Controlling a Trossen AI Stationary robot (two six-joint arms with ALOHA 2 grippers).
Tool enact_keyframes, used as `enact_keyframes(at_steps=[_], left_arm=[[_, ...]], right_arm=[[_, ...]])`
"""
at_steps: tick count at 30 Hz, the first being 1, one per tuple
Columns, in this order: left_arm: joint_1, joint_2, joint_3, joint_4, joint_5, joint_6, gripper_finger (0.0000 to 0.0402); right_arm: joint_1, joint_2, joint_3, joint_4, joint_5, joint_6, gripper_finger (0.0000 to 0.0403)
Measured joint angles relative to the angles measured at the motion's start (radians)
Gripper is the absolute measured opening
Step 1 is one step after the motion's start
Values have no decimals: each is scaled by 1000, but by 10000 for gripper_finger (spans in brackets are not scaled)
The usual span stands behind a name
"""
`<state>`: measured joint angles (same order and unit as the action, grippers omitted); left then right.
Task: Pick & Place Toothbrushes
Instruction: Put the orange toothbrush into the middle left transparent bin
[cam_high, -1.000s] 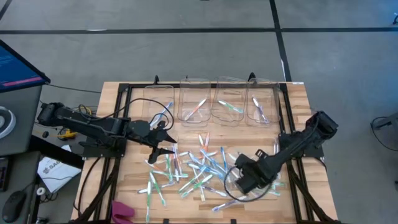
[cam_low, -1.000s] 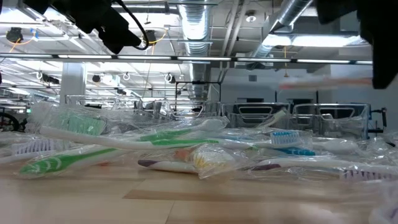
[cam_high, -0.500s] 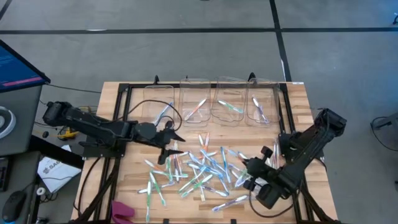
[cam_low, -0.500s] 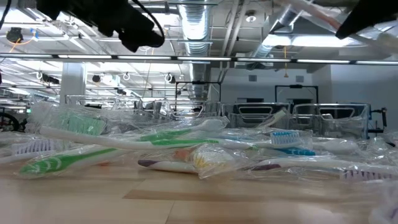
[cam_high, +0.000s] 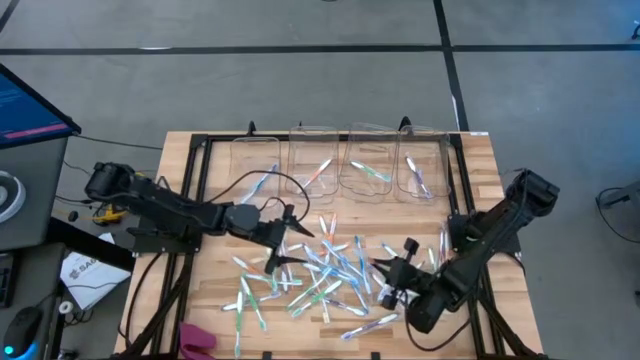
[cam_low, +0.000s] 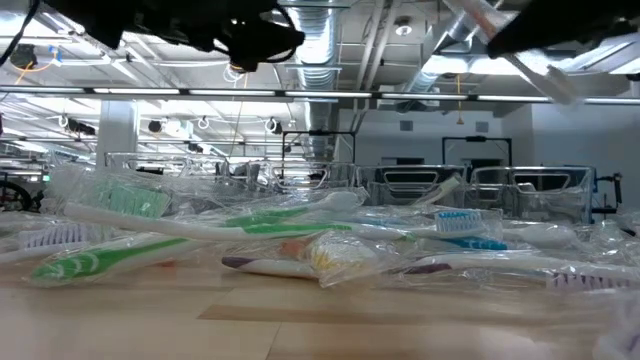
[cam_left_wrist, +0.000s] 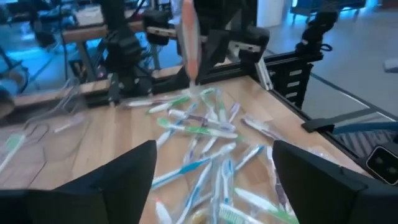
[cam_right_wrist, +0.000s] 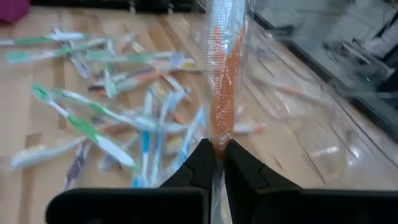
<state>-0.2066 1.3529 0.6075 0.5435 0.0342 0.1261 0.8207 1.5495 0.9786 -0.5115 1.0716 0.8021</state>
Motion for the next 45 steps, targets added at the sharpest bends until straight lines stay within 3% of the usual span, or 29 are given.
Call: enact_keyframes(at_steps=[9,16,20,25,40,45], left_arm=[[0,108,0,172,47,27,333],[-4,107,0,257,146,31,332],[-4,107,0,264,149,27,333],[-4,117,0,264,148,27,330],[0,117,0,364,124,27,324],[0,117,0,371,45,27,324]], right_arm=[[-37,9,0,366,-22,-462,12],[-80,9,-20,453,-107,-527,12],[-98,9,-120,689,-162,-630,12],[-149,9,-208,988,-313,-779,12],[-336,9,-211,1028,-592,-839,12],[-389,9,-208,1046,-641,-834,13]])
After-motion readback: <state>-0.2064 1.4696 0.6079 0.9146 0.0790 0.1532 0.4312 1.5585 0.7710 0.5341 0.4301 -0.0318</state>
